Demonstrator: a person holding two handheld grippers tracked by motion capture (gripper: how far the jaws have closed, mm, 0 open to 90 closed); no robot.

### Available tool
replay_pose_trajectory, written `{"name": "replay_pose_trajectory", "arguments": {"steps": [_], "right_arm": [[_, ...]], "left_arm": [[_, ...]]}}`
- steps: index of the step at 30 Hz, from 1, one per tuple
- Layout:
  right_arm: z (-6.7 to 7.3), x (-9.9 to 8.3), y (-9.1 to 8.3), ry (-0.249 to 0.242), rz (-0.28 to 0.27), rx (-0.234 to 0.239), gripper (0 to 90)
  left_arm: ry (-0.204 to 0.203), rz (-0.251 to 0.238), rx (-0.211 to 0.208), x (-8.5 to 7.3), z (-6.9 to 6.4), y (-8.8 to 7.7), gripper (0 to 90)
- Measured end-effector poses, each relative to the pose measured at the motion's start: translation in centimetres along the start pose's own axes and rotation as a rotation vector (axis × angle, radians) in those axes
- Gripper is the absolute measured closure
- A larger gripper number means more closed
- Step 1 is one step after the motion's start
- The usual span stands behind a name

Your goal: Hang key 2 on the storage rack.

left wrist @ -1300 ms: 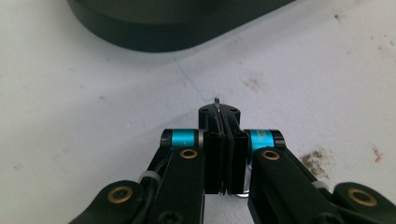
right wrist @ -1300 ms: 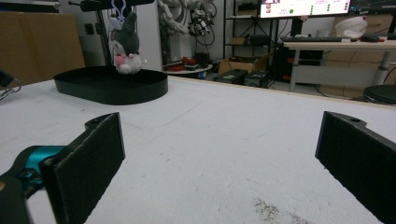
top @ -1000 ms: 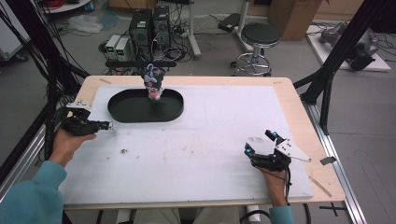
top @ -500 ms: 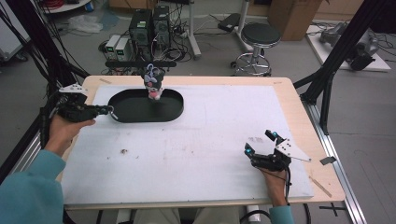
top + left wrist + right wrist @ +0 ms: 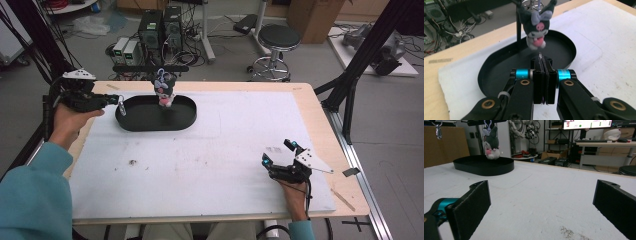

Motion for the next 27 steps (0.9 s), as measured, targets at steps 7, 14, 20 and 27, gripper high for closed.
{"name": "replay_pose_trajectory", "arguments": {"steps": [7,14,20,27], "right_arm": [[-0.1,0.0,0.0,-0.003,-0.005,0.003,0.6],[-0.1,0.0,0.0,0.007,-0.007,0.004,0.6],[-0.1,0.0,0.0,0.008,-0.007,0.004,0.6],[-0.1,0.0,-0.1,0.014,-0.006,0.001,0.6]], "left_arm": [[0.029,-0.018,-0.005,2.1,0.3,0.7,88.2],[0.031,-0.035,0.001,3.6,1.0,1.6,88.2],[0.028,-0.051,-0.002,4.5,1.4,2.4,88.1],[0.039,-0.047,-0.003,5.3,2.0,3.0,88.1]]}}
Point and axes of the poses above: each handheld gripper's, and its own axes: y roughly forward along the jaws, x roughly out of its top, z roughly to its left, the point moved 1 cm from there along y, roughly forward along the jaws, and after that the axes turned 14 degrees about y, right-handed, at the moved point
